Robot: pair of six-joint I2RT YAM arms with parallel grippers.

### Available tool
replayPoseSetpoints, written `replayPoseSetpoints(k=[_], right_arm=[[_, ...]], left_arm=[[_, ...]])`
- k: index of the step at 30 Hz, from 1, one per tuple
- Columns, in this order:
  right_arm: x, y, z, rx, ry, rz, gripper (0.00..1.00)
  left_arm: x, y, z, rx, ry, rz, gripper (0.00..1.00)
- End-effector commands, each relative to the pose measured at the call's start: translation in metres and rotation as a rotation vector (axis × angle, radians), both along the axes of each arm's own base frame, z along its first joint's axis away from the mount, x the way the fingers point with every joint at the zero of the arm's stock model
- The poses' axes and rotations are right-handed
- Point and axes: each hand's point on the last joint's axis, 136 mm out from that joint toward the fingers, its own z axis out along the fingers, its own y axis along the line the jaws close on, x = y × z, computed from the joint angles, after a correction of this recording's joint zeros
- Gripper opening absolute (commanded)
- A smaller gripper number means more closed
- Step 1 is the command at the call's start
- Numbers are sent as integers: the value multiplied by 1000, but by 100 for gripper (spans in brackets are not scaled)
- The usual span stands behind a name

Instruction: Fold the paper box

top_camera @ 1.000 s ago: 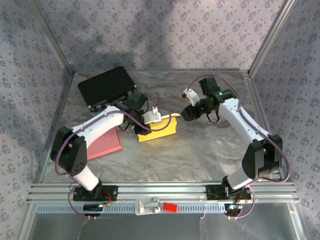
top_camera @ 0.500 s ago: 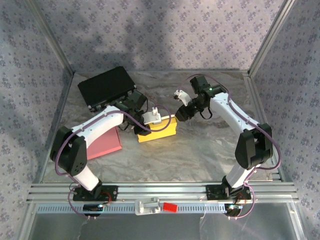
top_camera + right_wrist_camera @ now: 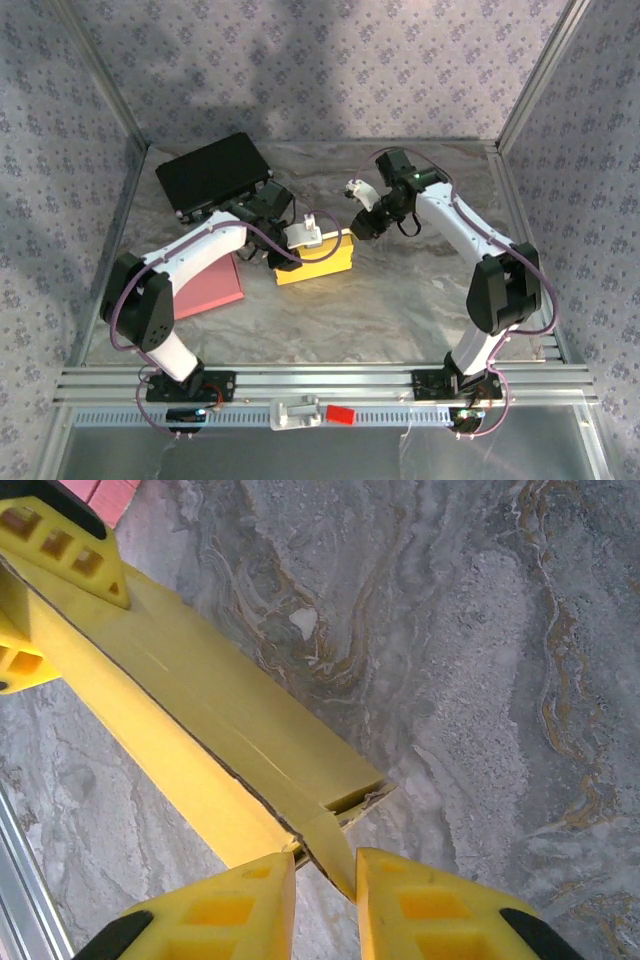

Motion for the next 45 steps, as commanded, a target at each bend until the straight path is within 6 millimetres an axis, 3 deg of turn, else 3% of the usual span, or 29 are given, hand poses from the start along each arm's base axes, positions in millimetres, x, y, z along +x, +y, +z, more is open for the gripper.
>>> replayPoseSetpoints(k=[1, 16, 31, 45], right_arm=[[4, 2, 6, -14, -16, 2, 21], [0, 6, 7, -52, -2, -34, 0], [-13, 11, 11, -48, 130, -302, 0], [-13, 21, 12, 17, 163, -490, 0]], left_arm=[[-9, -1, 8, -24, 35, -14, 33], [-5, -2, 8, -25, 31, 9, 33], [9, -2, 9, -4, 9, 78, 24], [14, 1, 7, 14, -9, 107, 24]])
